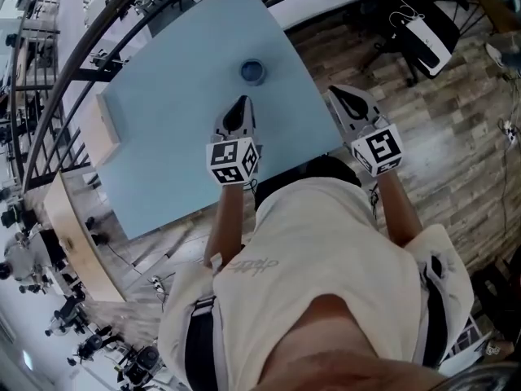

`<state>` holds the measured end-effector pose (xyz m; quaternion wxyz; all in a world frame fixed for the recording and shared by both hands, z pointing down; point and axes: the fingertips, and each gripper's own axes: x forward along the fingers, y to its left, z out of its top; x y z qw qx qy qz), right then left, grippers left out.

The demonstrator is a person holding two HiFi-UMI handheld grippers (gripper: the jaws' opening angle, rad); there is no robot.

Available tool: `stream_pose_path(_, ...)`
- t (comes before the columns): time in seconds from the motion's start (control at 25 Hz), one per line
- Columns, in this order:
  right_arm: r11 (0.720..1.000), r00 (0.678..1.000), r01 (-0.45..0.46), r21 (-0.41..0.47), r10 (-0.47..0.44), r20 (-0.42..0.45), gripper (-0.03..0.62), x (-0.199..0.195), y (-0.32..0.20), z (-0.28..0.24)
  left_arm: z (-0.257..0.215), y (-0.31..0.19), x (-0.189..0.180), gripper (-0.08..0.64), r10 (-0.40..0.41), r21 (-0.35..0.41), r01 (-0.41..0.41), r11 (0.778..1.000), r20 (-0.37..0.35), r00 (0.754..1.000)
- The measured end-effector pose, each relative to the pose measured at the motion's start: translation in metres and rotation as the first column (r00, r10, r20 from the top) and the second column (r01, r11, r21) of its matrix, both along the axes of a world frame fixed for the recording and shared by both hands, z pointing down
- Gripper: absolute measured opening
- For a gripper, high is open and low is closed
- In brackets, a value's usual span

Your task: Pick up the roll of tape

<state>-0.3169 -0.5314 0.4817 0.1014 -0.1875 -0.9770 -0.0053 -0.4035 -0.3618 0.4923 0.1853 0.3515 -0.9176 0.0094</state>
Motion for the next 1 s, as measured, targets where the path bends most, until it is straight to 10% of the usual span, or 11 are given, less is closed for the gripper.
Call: stream_pose_path(1.0,0.998,0.989,-0.055,0.012,0.057,-0.136,0.006,-0.005,-0.035,0.049,0.108,-0.037,-0.055,0.118,0.076,-0.175,-0.110,0.978,-0.189,0.979)
